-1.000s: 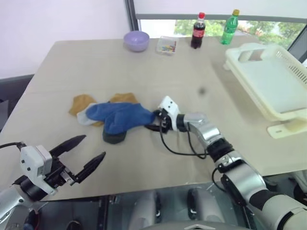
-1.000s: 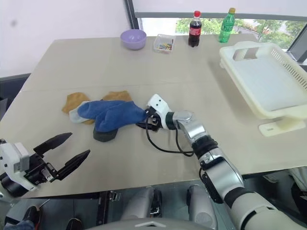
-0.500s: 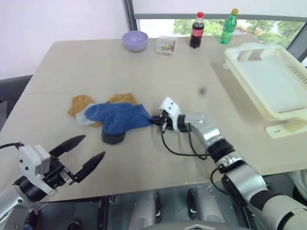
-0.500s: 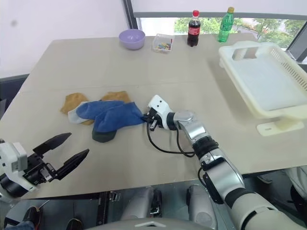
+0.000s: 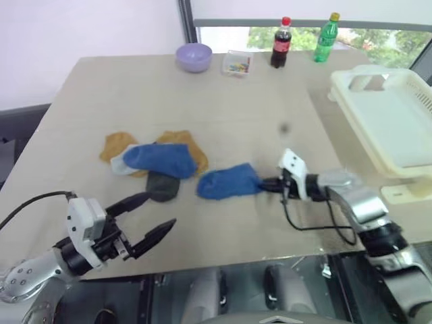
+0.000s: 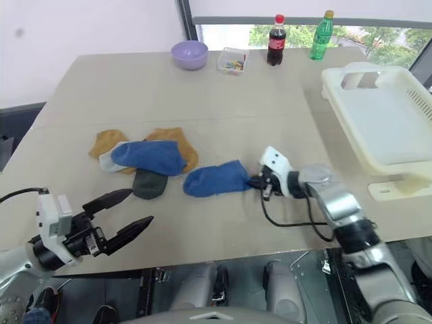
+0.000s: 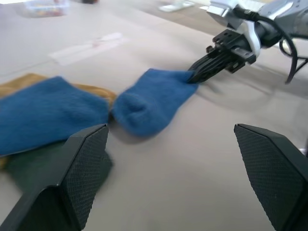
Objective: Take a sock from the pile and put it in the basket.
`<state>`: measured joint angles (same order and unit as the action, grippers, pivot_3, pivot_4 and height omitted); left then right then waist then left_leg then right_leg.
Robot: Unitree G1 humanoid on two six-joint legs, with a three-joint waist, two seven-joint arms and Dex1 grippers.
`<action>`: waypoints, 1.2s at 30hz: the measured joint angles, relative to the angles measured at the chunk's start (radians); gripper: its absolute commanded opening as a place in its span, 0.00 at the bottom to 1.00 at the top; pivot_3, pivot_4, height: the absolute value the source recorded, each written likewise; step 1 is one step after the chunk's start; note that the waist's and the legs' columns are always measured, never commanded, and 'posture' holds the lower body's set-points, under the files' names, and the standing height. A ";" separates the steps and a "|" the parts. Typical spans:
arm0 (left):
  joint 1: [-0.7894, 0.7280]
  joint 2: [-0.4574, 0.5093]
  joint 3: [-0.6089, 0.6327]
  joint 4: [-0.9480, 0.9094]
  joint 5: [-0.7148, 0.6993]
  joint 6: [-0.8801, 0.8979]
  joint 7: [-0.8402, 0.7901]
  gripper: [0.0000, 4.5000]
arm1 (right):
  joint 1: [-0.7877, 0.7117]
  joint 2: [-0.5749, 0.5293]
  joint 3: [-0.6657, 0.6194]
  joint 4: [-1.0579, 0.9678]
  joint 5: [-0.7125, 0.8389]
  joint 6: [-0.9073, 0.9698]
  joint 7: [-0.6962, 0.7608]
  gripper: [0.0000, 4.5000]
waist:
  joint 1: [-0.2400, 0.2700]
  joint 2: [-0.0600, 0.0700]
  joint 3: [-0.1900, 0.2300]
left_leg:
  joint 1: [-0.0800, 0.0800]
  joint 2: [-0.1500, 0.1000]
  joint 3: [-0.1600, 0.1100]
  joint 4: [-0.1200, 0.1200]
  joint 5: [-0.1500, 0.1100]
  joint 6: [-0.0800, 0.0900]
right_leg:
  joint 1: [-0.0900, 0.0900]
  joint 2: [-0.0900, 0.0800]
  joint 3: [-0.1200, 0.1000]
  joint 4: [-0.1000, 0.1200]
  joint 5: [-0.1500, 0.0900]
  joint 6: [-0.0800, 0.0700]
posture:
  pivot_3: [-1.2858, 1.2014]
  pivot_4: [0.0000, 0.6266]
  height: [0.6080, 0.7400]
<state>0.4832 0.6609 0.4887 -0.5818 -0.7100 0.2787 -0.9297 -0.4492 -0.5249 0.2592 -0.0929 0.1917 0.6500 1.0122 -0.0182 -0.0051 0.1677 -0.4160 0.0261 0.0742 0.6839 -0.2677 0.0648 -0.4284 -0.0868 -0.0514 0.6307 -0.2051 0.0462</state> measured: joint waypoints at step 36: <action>-0.171 0.039 -0.023 0.155 0.041 -0.004 -0.029 1.00 | -0.103 0.006 -0.073 -0.067 0.155 -0.039 -0.071 0.94 | 0.007 -0.002 0.000 | -0.001 0.003 0.002 0.000 0.002 -0.003 | 0.000 0.004 0.001 -0.003 0.000 0.000 | 0.52 0.24 0.95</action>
<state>0.3119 0.6995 0.4657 -0.4270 -0.6691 0.2748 -0.9585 -0.5519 -0.5189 0.1858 -0.1603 0.3462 0.6111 0.9412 -0.0112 -0.0069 0.1681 -0.4175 0.0289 0.0758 0.6842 -0.2657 0.0620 -0.4280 -0.0826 -0.0501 0.6280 -0.2049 0.0463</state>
